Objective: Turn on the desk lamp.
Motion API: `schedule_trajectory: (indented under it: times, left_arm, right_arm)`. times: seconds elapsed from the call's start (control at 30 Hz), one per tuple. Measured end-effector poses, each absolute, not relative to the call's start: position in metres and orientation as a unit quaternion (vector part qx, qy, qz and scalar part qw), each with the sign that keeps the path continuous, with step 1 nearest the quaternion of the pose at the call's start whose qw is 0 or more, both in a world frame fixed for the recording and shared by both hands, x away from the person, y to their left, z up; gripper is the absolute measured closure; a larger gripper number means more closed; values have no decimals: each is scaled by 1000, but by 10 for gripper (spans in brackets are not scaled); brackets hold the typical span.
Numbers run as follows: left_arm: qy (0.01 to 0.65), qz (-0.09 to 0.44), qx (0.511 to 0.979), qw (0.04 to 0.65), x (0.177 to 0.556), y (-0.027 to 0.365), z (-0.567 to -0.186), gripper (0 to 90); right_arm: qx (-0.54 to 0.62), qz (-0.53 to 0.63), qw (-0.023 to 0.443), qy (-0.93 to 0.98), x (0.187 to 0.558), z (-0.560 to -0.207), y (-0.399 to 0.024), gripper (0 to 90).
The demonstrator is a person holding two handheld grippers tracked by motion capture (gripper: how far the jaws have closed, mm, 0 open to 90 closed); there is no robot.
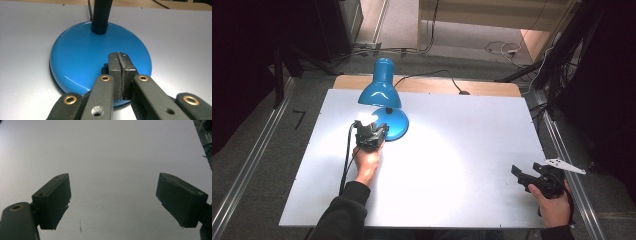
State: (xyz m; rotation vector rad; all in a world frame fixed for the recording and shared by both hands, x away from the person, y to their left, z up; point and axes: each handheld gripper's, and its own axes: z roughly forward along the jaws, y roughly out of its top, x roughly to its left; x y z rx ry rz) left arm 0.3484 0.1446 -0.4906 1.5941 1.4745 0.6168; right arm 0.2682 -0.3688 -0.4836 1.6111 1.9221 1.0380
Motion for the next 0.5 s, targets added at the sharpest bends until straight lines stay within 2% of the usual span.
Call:
schedule_trajectory:
  times: [0.03, 0.1, 0.5]
  left_arm:
    - [590, 246, 640, 427, 348, 145, -490, 801]
    - [588, 246, 642, 427, 346, 146, -488, 783]
    - [576, 251, 653, 423, 337, 145, -482, 399]
  right_arm:
    - [580, 374, 212, 692, 268, -484, -369, 115]
    - [580, 374, 212, 692, 268, -484, -369, 115]
    - [581, 373, 212, 692, 268, -484, -369, 114]
